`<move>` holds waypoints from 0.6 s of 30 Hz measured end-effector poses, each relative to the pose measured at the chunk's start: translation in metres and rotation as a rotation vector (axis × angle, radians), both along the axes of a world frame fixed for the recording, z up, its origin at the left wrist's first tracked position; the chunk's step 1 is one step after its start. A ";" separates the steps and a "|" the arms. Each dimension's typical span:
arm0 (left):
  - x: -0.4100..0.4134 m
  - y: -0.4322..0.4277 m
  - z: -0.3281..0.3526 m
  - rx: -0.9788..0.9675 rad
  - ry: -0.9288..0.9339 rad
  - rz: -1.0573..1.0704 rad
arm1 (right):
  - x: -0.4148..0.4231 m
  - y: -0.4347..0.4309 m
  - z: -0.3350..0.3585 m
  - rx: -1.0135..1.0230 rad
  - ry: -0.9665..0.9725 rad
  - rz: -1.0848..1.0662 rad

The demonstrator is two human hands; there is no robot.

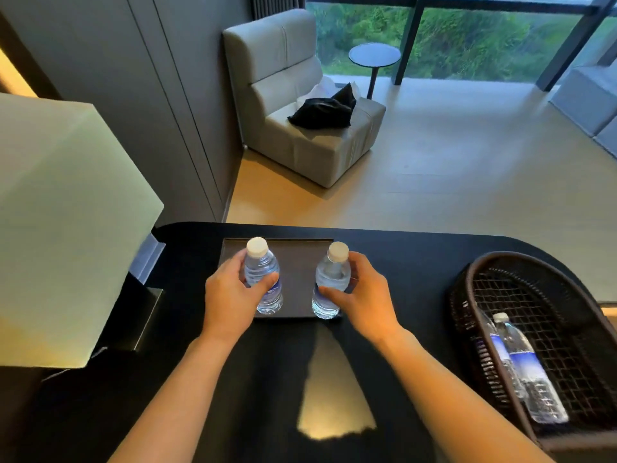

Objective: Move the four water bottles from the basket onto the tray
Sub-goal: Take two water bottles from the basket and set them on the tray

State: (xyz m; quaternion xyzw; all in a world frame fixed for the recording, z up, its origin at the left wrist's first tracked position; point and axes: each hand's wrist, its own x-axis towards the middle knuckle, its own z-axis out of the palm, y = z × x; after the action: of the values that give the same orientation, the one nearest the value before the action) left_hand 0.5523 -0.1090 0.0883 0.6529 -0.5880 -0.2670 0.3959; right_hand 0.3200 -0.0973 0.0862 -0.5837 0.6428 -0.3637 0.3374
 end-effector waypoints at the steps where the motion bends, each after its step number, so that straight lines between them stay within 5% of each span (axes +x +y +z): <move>1: 0.013 -0.012 -0.005 0.004 0.016 0.006 | 0.013 -0.011 -0.005 0.003 -0.002 0.004; 18: 0.086 -0.143 -0.087 -0.055 0.072 0.012 | 0.135 -0.160 -0.086 -0.023 0.031 0.001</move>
State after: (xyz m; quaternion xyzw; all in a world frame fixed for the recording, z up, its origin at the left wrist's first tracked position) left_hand 0.6382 -0.2524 0.0018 0.6354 -0.5764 -0.2717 0.4362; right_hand 0.4555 -0.2570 0.0000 -0.5934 0.6433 -0.3620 0.3210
